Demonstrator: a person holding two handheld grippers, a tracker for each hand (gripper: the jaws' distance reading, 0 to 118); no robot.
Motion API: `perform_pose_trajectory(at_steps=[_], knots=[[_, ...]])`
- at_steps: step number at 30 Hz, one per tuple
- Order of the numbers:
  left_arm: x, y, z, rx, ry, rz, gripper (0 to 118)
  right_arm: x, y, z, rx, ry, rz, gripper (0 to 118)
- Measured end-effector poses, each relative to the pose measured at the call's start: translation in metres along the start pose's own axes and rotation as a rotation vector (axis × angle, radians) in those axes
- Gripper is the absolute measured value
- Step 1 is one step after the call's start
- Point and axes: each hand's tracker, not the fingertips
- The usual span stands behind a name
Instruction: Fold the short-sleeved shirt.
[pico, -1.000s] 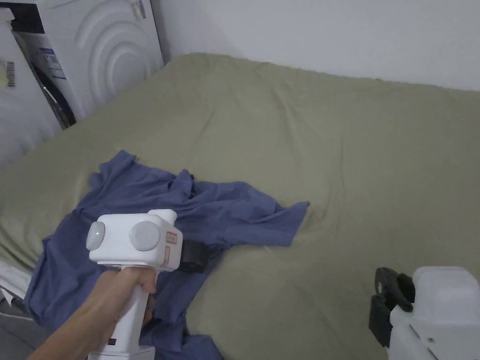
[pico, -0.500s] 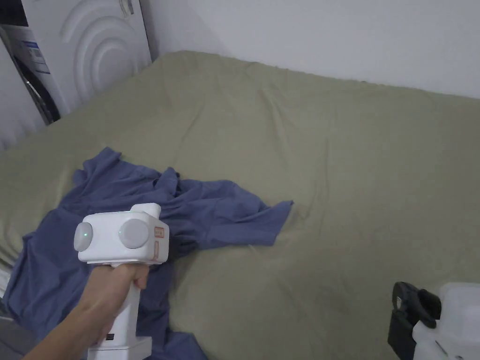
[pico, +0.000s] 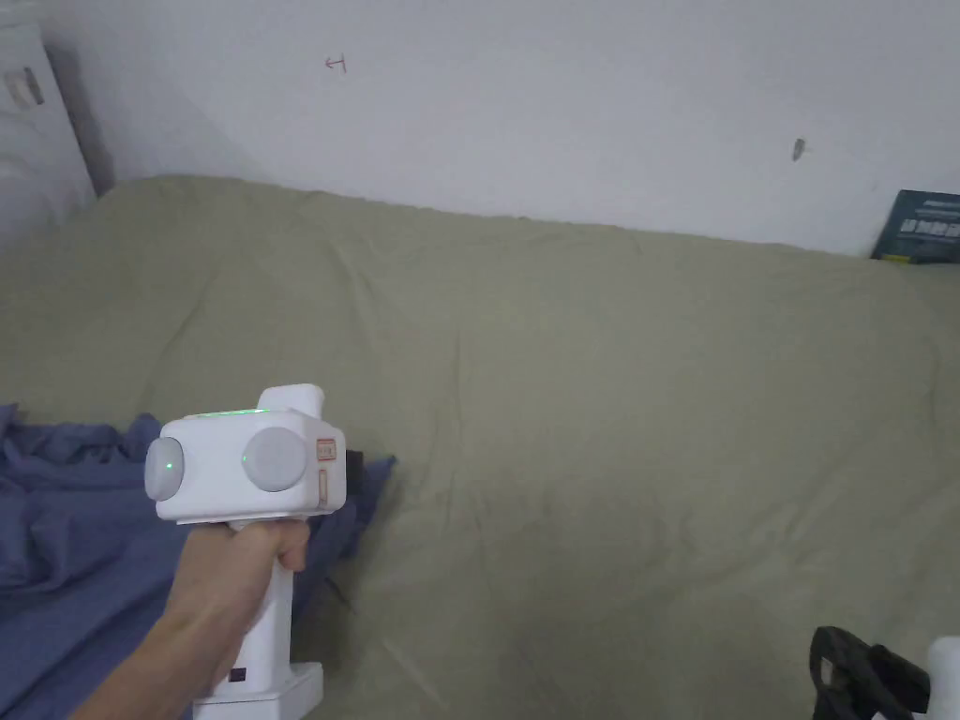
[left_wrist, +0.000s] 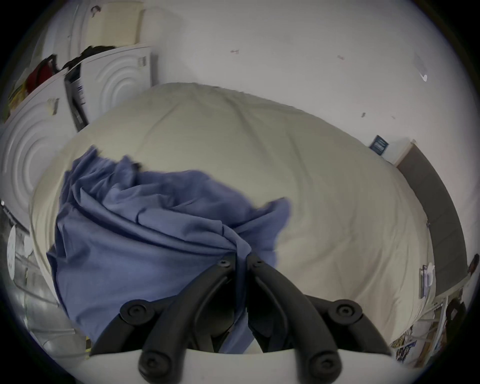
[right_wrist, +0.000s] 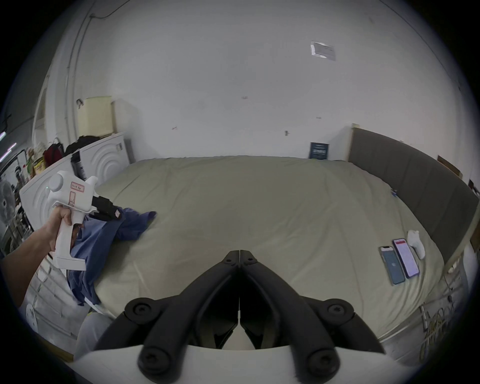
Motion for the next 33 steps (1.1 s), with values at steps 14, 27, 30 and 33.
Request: perform_pose_trajectory(at_steps=[14,27,30,33], knots=[[0.312,0.005,-0.036,0.004,-0.229,-0.508,5,0.095,-0.008,0.011,-0.009,-0.183,-0.102,1],[0.381,-0.09,-0.109,-0.269,-0.356,-0.441,5,0.116,-0.027,-0.011,-0.067,-0.206,-0.152,1],[0.373,-0.094,-0.11,-0.256,-0.346,-0.457,9,0.116,-0.029,-0.013,-0.076,-0.201,-0.158,1],[0.36,-0.094,-0.102,-0.253,-0.342,-0.443,118,0.113,-0.028,-0.011,-0.074,-0.193,-0.163,1]])
